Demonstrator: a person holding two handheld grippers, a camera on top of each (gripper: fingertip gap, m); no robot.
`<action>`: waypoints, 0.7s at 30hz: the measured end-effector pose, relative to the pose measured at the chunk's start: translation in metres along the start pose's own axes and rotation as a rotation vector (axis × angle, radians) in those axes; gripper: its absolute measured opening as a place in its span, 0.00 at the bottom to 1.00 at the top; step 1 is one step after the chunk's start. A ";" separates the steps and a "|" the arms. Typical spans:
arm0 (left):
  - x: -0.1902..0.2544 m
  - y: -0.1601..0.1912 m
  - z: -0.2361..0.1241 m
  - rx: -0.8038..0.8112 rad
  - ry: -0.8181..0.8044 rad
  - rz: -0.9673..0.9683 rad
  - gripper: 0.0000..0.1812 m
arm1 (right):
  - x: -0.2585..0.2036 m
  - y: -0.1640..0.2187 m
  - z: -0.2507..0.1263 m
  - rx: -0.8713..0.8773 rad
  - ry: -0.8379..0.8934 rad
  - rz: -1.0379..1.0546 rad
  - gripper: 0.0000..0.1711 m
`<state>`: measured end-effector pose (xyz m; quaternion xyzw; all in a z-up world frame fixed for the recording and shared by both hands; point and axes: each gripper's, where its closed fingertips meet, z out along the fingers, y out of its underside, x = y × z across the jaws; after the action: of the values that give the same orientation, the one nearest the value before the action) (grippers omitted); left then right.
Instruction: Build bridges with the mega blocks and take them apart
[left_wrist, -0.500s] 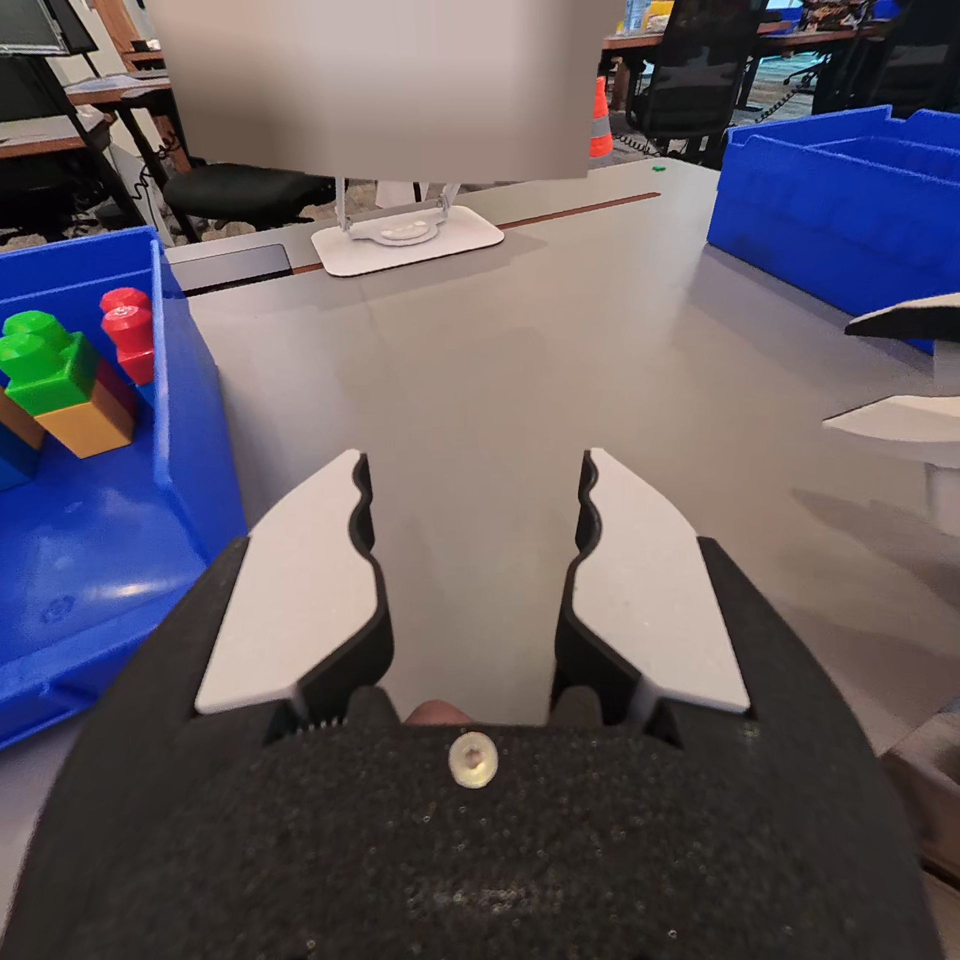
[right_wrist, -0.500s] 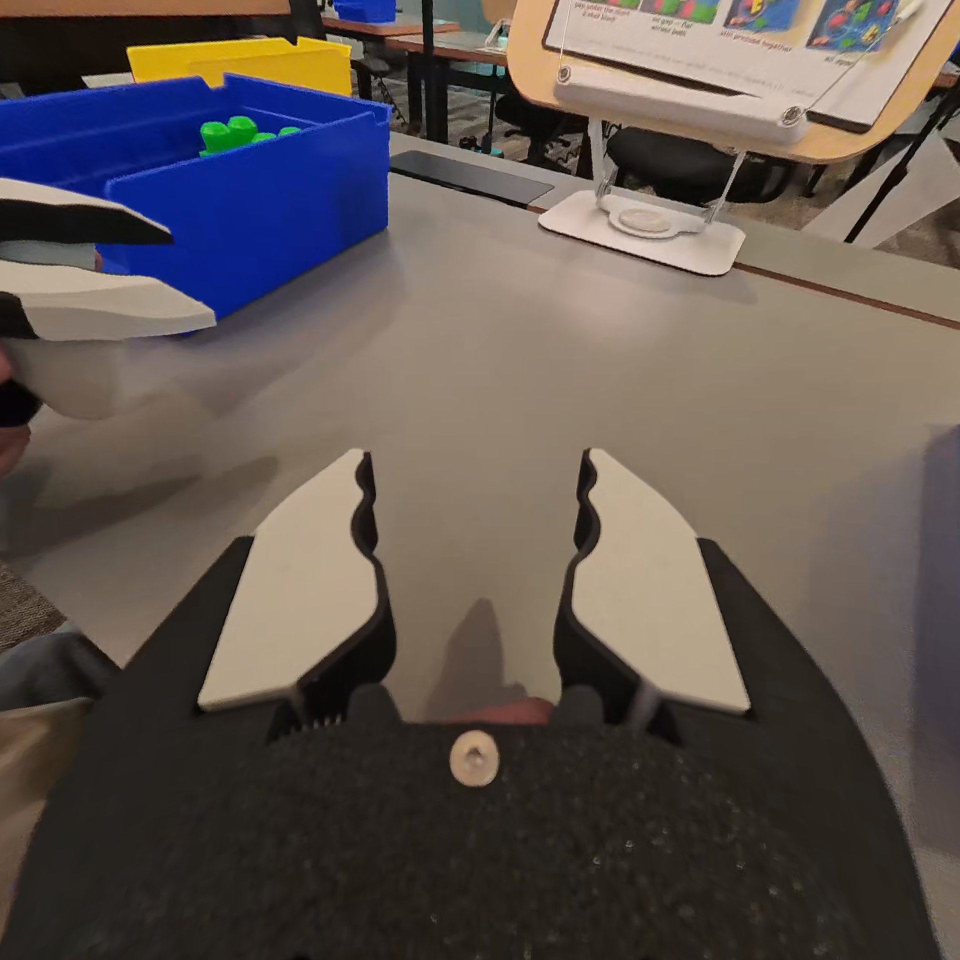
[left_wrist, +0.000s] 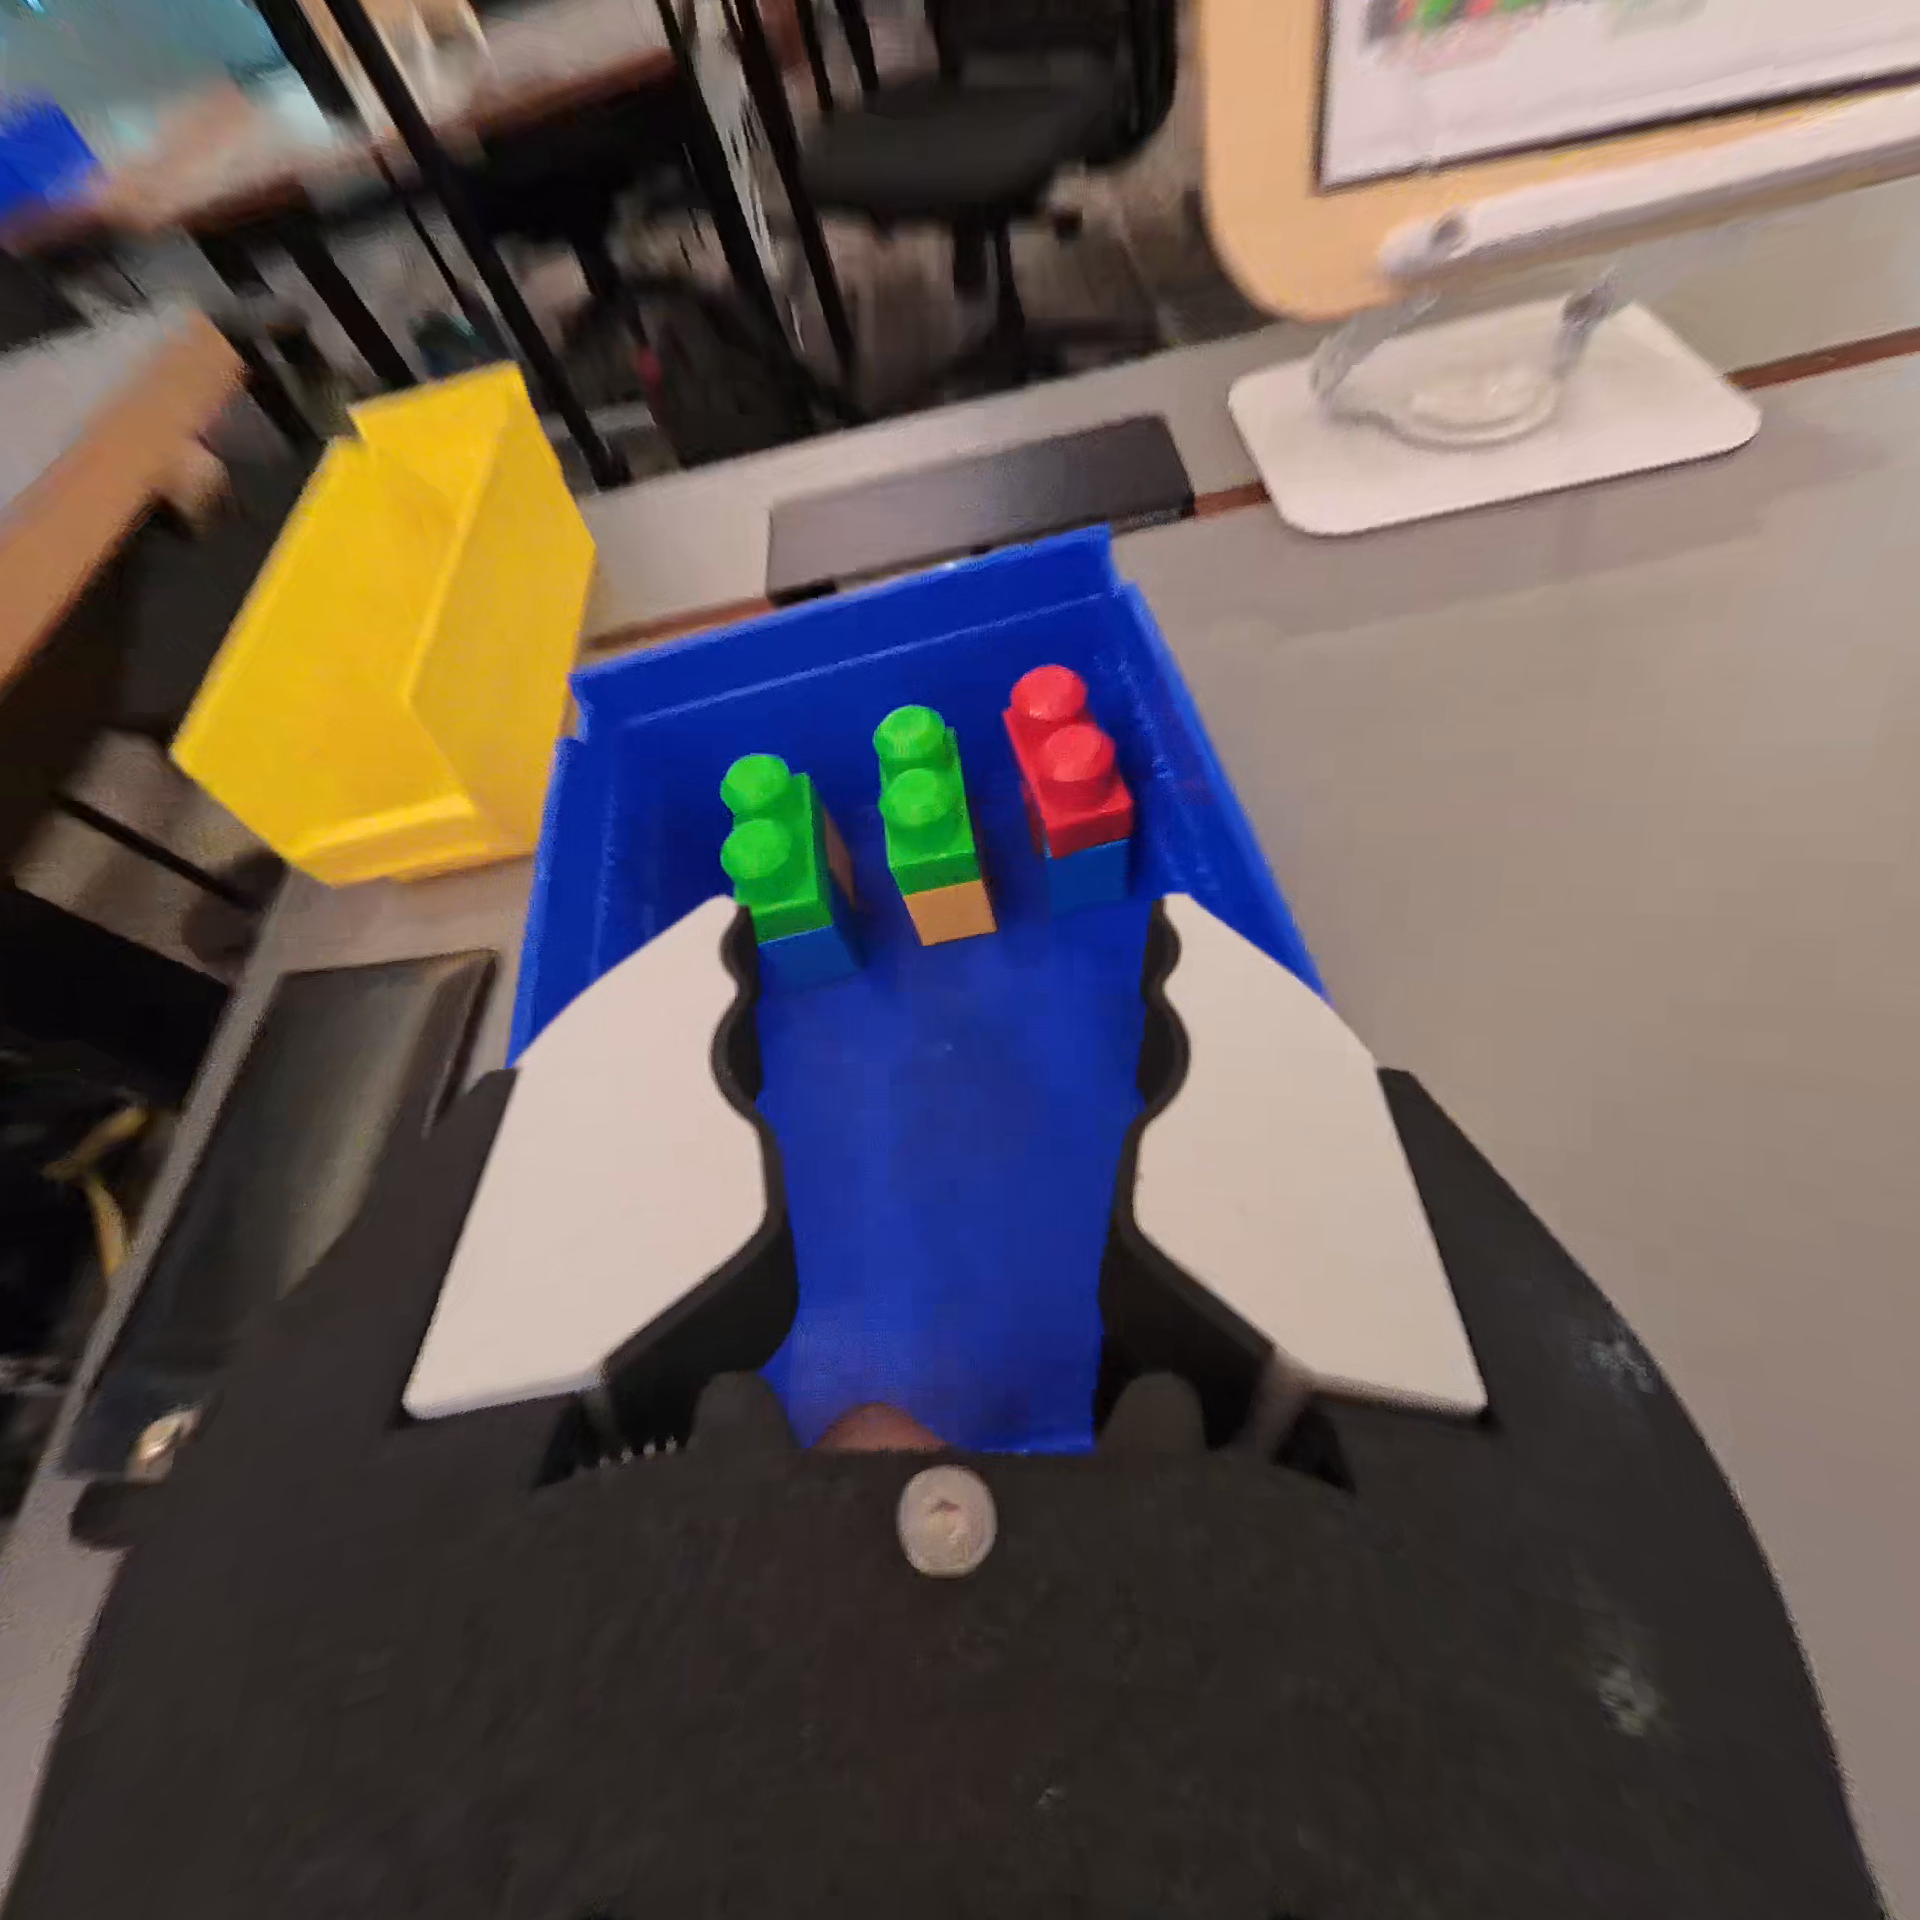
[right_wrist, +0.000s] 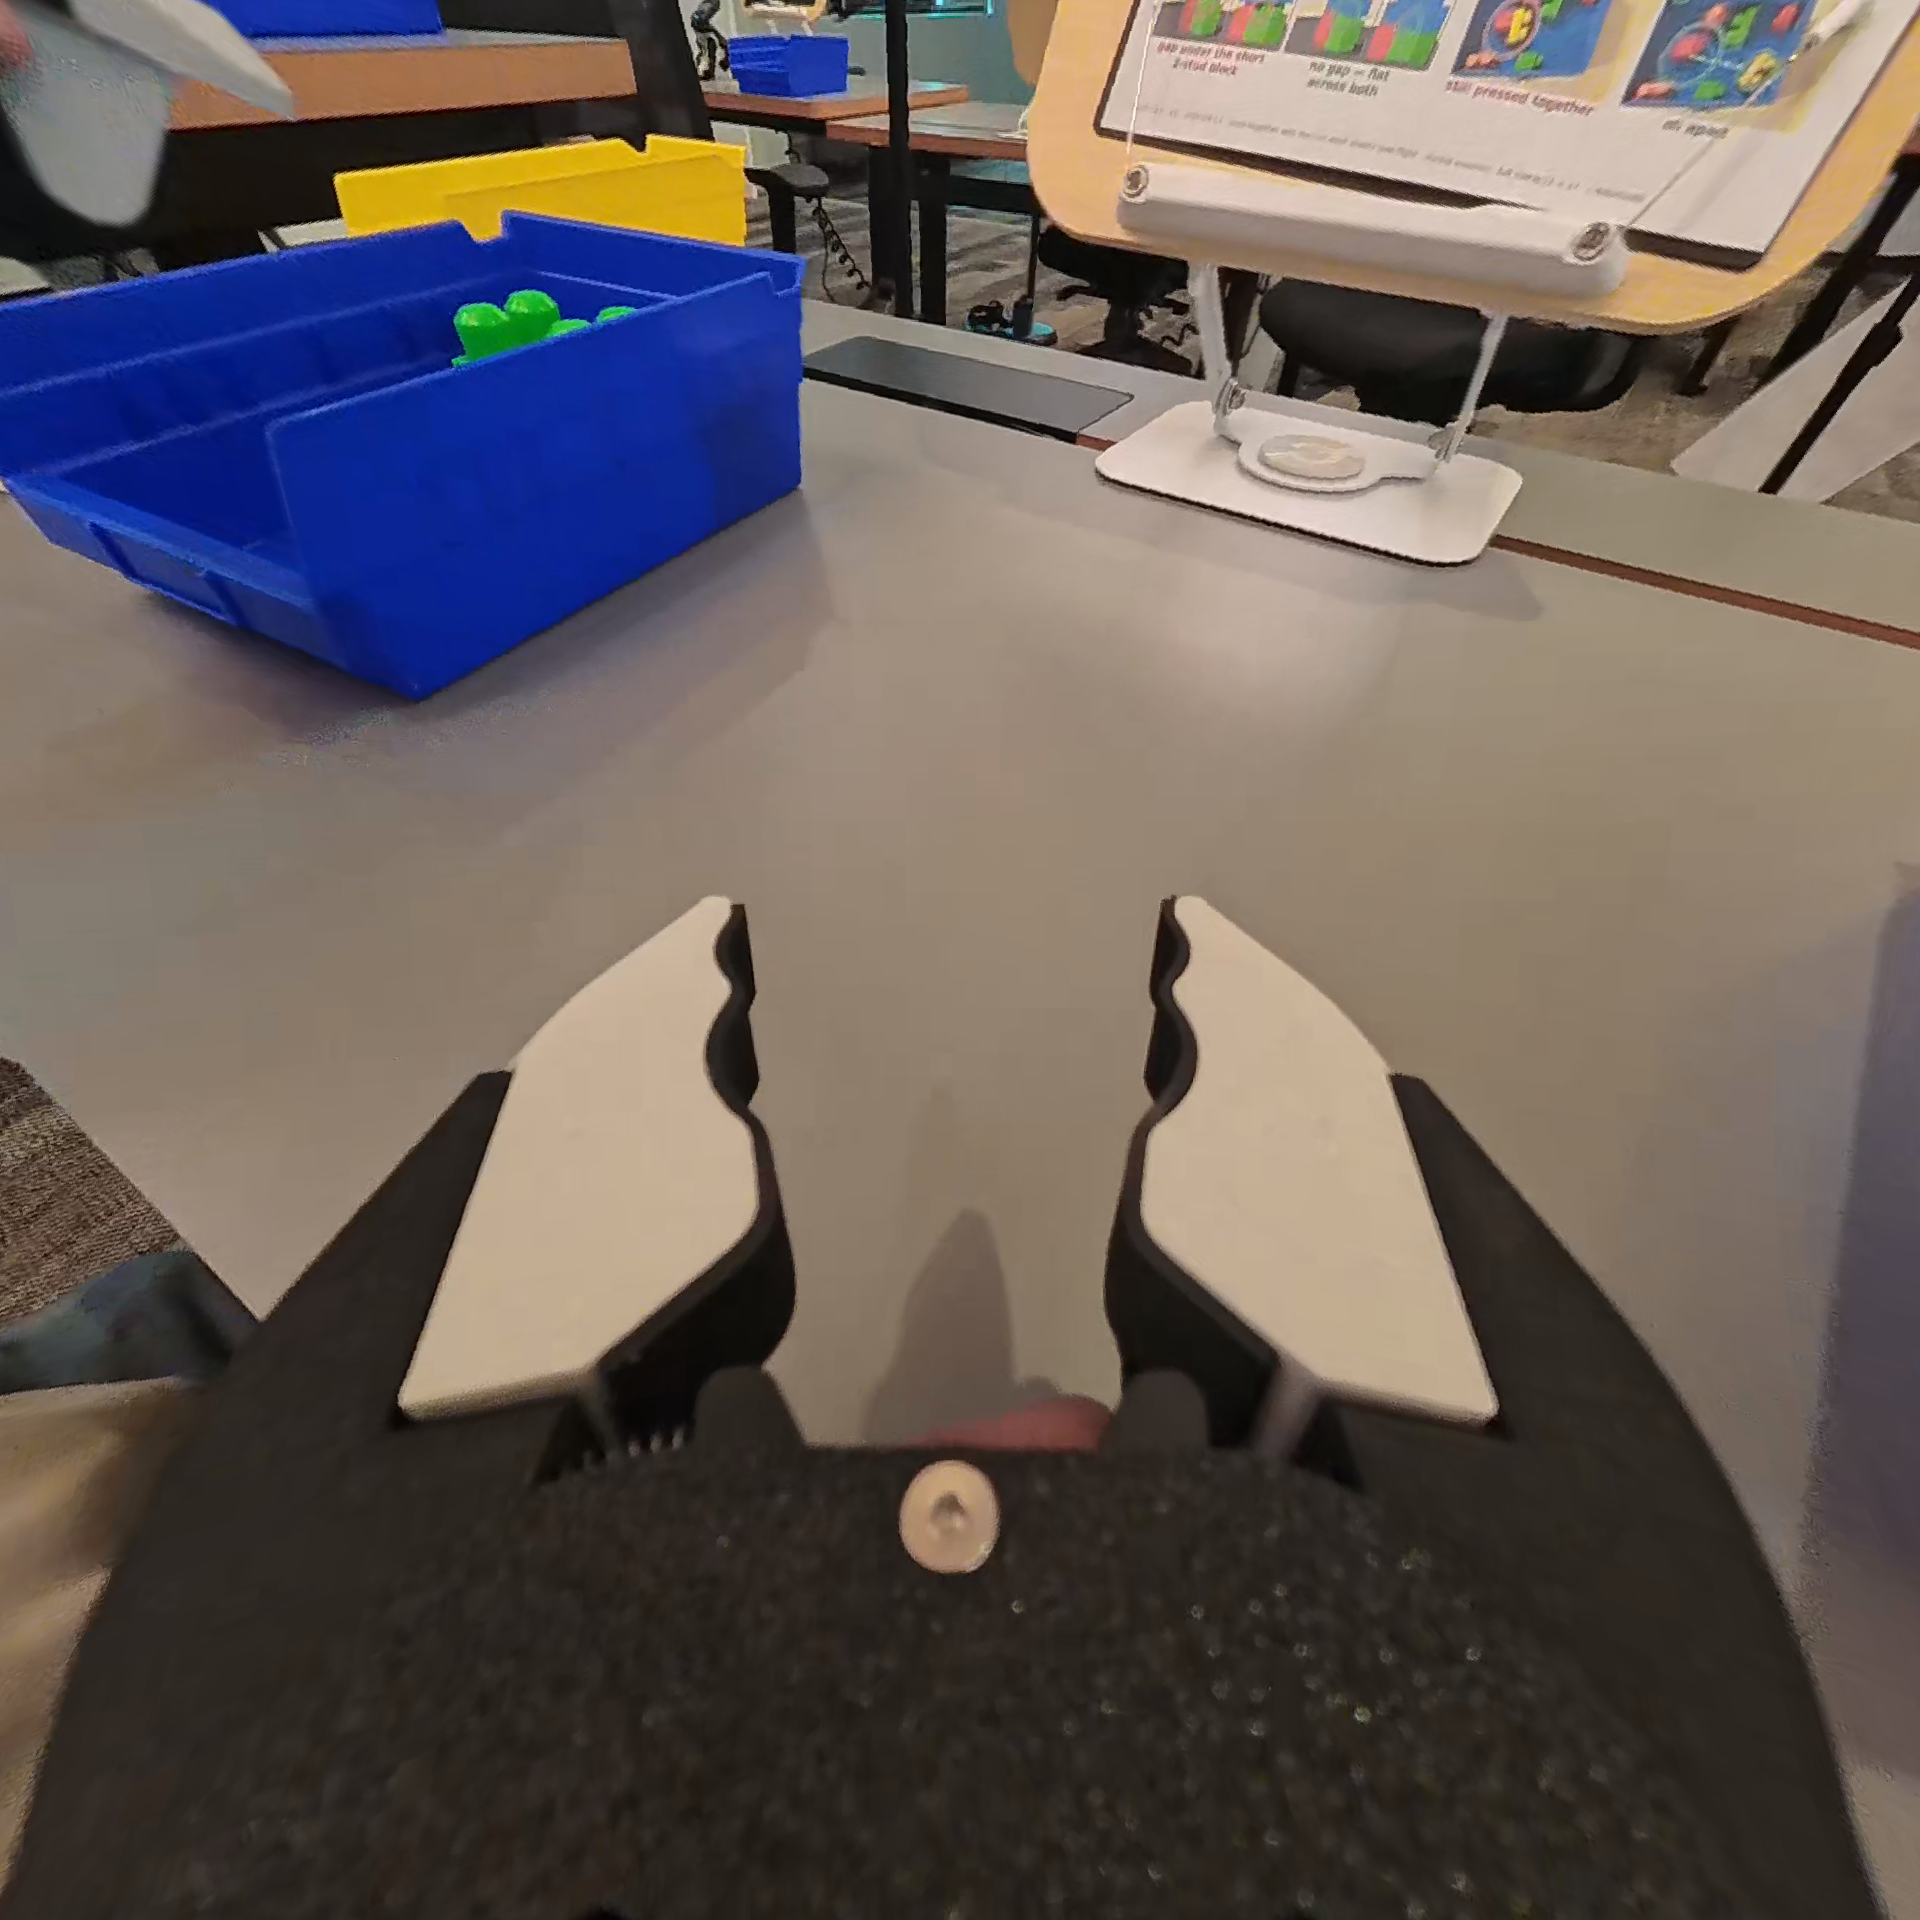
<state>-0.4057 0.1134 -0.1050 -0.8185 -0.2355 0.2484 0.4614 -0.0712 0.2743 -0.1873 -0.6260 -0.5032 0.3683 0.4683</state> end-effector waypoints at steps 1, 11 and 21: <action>-0.012 0.000 0.018 -0.056 0.011 -0.030 0.39 | 0.003 0.000 -0.002 0.003 0.001 0.005 0.43; -0.065 0.043 0.141 -0.540 0.065 -0.134 0.38 | 0.029 0.002 -0.020 0.024 -0.004 0.088 0.41; -0.069 0.070 0.171 -0.700 0.021 -0.047 0.20 | 0.028 0.008 -0.018 -0.004 -0.034 0.110 0.40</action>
<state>-0.5540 0.1478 -0.2306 -0.9240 -0.3203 0.1336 0.1607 -0.0461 0.2971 -0.1899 -0.6473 -0.4767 0.4029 0.4375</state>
